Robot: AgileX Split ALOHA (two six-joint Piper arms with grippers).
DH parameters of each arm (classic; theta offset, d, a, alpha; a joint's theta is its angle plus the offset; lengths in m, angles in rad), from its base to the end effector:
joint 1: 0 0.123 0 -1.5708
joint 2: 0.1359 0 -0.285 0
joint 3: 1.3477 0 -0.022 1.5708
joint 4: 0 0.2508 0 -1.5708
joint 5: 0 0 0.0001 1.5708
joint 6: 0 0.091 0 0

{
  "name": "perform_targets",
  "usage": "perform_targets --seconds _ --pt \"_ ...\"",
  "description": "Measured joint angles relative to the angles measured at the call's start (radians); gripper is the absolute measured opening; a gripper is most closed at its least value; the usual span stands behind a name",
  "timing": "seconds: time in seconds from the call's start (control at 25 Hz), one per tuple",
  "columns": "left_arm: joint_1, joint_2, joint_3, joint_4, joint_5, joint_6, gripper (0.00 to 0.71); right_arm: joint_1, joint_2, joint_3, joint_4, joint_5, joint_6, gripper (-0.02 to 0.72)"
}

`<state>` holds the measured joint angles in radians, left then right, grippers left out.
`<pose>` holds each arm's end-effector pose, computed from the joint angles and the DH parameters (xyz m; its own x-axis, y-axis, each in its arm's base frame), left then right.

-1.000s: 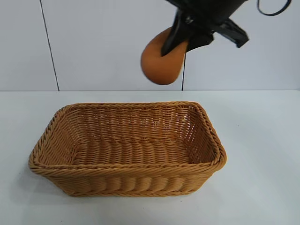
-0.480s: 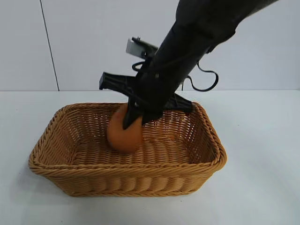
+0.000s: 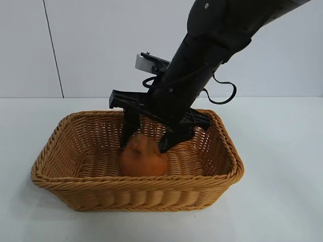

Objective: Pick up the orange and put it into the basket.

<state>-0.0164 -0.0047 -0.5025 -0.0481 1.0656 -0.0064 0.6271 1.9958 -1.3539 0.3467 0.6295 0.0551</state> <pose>-0.0062 -0.0037 0.2776 -0.4549 -0.0222 -0.8903 0.0404 0.9981 -0.0455 0.3231 0.2567 0.1693 -0.9117 -0.2580 -0.3197 -0.3573 0.8821 0.3069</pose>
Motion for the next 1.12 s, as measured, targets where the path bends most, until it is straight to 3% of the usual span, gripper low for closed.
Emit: perform_targets --seconds 0.2,0.24,0.28,0.4,0.56,0.84,1.12 --pt "0.0 0.0 0.0 0.0 0.0 0.0 0.641 -0.009 -0.038 -0.161 -0.254 0.285 0.125 0.559" --pt "0.0 0.0 0.0 0.0 0.0 0.0 0.641 -0.009 -0.038 -0.161 -0.254 0.285 0.125 0.559" --pt "0.0 0.0 0.0 0.0 0.0 0.0 0.641 -0.01 -0.038 -0.237 -0.341 0.388 0.145 0.559" --pt "0.0 0.0 0.0 0.0 0.0 0.0 0.641 -0.025 -0.038 -0.336 -0.418 0.474 0.161 0.559" --pt "0.0 0.0 0.0 0.0 0.0 0.0 0.641 -0.108 -0.04 -0.389 -0.437 0.497 0.164 0.559" --pt "0.0 0.0 0.0 0.0 0.0 0.0 0.641 -0.368 -0.039 -0.39 -0.446 0.545 0.095 0.559" --pt "0.0 0.0 0.0 0.0 0.0 0.0 0.641 -0.601 -0.038 -0.39 -0.442 0.578 0.07 0.559"
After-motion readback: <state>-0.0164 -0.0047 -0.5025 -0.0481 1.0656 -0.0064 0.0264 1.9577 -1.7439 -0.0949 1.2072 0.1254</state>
